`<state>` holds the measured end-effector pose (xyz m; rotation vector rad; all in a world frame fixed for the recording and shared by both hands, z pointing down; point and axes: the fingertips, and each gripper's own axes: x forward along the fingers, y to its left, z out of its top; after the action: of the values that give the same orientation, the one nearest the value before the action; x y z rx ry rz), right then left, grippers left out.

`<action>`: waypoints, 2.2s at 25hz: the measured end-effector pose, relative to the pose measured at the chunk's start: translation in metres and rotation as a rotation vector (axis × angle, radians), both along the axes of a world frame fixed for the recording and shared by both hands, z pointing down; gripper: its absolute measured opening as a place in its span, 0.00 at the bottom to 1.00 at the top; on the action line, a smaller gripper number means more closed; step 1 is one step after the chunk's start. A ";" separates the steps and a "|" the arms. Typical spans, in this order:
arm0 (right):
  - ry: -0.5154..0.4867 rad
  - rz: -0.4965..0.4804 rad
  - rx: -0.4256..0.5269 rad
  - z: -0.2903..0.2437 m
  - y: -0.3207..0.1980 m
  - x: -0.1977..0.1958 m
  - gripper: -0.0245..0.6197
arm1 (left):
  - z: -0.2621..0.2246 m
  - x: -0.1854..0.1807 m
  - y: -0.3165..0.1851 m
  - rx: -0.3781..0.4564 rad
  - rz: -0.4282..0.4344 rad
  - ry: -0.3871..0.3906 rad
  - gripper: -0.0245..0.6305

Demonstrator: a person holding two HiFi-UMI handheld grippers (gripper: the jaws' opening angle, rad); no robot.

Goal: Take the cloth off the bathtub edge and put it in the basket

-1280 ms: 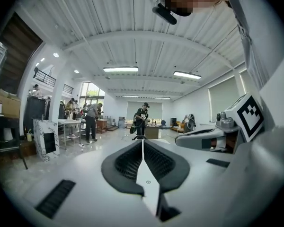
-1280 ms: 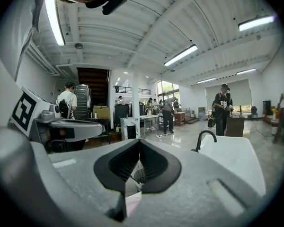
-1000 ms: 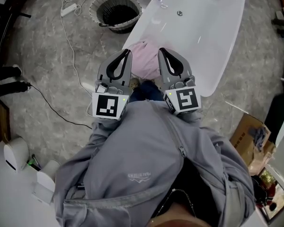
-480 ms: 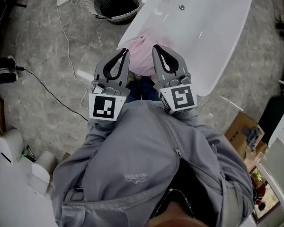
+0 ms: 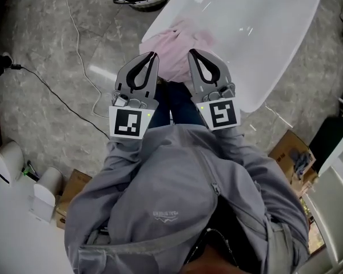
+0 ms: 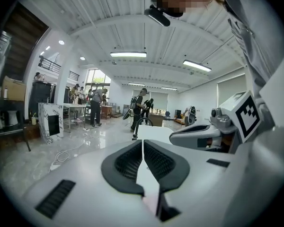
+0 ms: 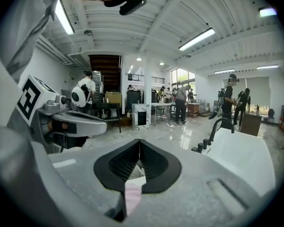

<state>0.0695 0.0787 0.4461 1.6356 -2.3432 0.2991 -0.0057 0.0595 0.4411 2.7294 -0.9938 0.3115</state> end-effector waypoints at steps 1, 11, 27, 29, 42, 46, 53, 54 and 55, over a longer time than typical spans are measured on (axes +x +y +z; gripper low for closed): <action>0.004 -0.004 -0.005 0.007 0.000 0.001 0.05 | 0.007 0.000 0.001 -0.009 -0.005 0.000 0.06; 0.029 -0.021 -0.082 0.081 0.000 0.016 0.05 | 0.070 -0.002 0.007 -0.072 0.001 -0.020 0.06; 0.060 -0.049 -0.218 0.184 0.019 0.022 0.05 | 0.164 0.010 0.013 -0.139 0.053 -0.076 0.06; 0.062 -0.047 -0.235 0.193 0.021 0.027 0.05 | 0.175 0.012 0.014 -0.142 0.052 -0.095 0.06; 0.022 -0.139 -0.413 0.252 0.039 0.040 0.34 | 0.243 0.028 0.032 -0.233 0.139 -0.214 0.40; 0.044 -0.210 -0.489 0.272 0.049 0.045 0.63 | 0.258 0.035 0.038 -0.247 0.194 -0.294 0.51; 0.110 -0.296 -0.649 0.322 0.067 0.062 0.76 | 0.297 0.025 0.040 -0.305 0.226 -0.474 0.56; 0.110 -0.302 -0.668 0.330 0.067 0.065 0.76 | 0.303 0.024 0.039 -0.310 0.231 -0.490 0.57; 0.106 -0.307 -0.685 0.337 0.066 0.068 0.76 | 0.308 0.024 0.038 -0.314 0.239 -0.502 0.58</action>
<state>0.1375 0.1449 0.7834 0.9330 -2.0373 0.8125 0.0182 0.0978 0.7488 2.5209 -0.6396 1.1333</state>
